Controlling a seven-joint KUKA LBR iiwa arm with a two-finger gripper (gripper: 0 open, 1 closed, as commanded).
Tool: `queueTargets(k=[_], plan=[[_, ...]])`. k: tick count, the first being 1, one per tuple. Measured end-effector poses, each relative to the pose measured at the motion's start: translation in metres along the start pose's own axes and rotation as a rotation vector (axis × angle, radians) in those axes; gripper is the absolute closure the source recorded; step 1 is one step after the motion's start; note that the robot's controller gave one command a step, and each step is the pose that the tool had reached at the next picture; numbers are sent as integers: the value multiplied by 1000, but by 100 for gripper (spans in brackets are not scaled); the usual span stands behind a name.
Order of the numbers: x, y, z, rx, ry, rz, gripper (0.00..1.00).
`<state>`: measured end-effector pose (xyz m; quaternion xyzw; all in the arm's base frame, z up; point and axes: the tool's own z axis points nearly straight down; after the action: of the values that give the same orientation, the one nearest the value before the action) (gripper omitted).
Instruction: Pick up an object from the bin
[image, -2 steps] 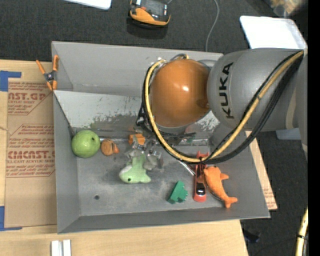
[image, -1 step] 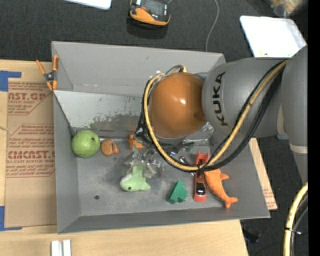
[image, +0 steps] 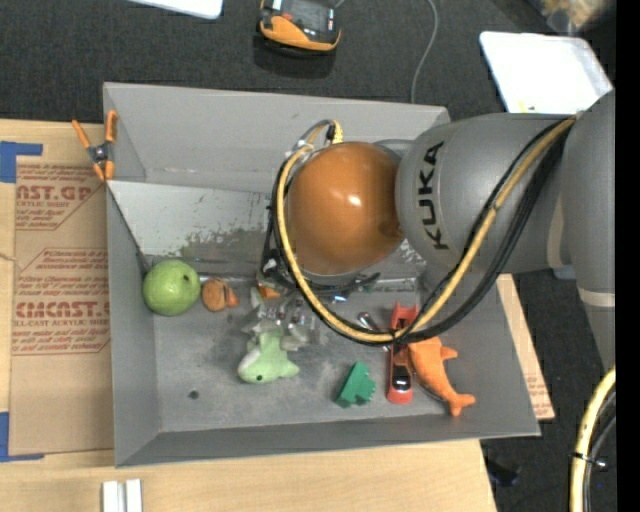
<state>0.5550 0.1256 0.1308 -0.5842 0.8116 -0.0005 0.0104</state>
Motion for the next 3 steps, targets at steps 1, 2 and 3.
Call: queueTargets(k=[1, 2, 3], plan=[[4, -12, -62, -6, 0, -41, 100], [-2, -16, -60, -2, -3, -6, 100], [-8, -19, -47, 3, -7, -233, 100]])
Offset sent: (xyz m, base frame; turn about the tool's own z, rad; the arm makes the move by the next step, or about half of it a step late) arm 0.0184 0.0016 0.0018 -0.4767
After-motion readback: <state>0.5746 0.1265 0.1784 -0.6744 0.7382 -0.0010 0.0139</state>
